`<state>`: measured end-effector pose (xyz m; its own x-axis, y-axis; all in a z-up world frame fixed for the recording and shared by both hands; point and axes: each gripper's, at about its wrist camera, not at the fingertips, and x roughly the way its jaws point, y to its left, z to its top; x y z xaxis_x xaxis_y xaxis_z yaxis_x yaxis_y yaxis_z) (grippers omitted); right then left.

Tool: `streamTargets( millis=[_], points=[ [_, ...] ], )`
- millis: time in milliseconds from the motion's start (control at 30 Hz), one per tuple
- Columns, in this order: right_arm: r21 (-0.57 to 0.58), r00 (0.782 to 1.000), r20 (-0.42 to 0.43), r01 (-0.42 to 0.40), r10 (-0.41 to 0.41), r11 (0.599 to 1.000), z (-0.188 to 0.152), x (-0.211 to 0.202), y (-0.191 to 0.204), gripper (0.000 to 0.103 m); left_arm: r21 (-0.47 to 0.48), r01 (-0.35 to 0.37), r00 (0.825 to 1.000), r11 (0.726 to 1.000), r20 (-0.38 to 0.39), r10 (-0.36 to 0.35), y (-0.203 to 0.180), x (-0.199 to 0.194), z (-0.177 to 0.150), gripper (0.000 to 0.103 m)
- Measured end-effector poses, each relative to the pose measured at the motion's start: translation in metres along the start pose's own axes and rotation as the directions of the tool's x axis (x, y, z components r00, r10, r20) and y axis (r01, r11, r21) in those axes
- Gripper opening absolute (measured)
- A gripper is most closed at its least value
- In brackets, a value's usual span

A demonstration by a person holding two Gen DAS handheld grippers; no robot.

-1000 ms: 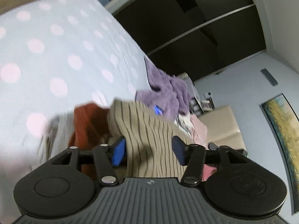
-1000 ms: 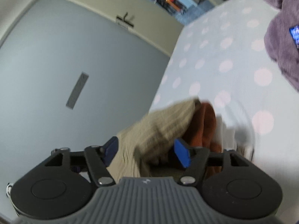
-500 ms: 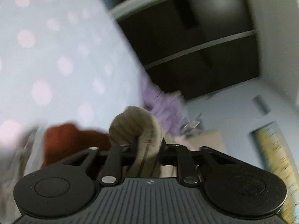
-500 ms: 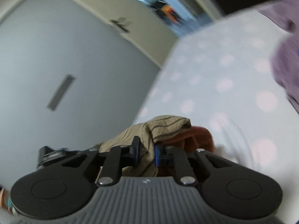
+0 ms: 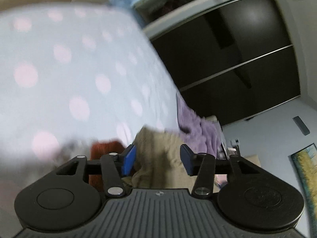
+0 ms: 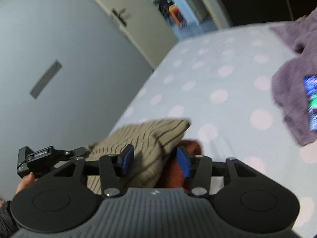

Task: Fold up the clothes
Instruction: 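Lower the shirt onto the stack and open both grippers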

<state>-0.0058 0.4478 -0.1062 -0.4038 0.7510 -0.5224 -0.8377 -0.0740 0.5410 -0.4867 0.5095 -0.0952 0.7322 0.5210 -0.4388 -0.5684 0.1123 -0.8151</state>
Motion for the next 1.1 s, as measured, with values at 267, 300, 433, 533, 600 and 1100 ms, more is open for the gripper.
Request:
streamTargets(
  millis=[267,300,433,533,600,1100],
  points=[
    [-0.257,0.974,0.217,0.127,-0.071,0.958,-0.077,-0.084,0.048,0.055,0.424,-0.051,0.995,0.904,0.101,0.009,-0.079,-0.047,-0.058,0.057],
    [-0.272,0.971,0.221,0.148,-0.088,0.951,-0.091,-0.086,0.055,0.055,0.435,-0.056,0.995,0.899,0.102,0.013,-0.085,-0.046,-0.067,0.057],
    [-0.251,0.957,0.258,0.199,-0.133,0.947,-0.136,-0.096,0.064,0.061,0.462,-0.05,0.995,0.885,0.098,0.005,-0.096,-0.043,-0.094,0.057],
    [-0.192,0.959,0.269,0.145,-0.09,0.971,-0.153,-0.099,0.048,0.077,0.451,-0.063,0.995,0.89,0.094,0.023,-0.092,-0.039,-0.099,0.057],
    [-0.168,0.959,0.269,0.139,-0.091,0.976,-0.156,-0.091,0.04,0.077,0.429,-0.07,0.995,0.901,0.093,0.033,-0.089,-0.041,-0.099,0.057],
    [0.329,0.781,0.437,-0.6,0.445,0.729,-0.157,-0.065,-0.019,0.004,0.37,-0.044,0.999,0.928,0.043,0.03,-0.075,-0.024,-0.106,0.057]
  ],
)
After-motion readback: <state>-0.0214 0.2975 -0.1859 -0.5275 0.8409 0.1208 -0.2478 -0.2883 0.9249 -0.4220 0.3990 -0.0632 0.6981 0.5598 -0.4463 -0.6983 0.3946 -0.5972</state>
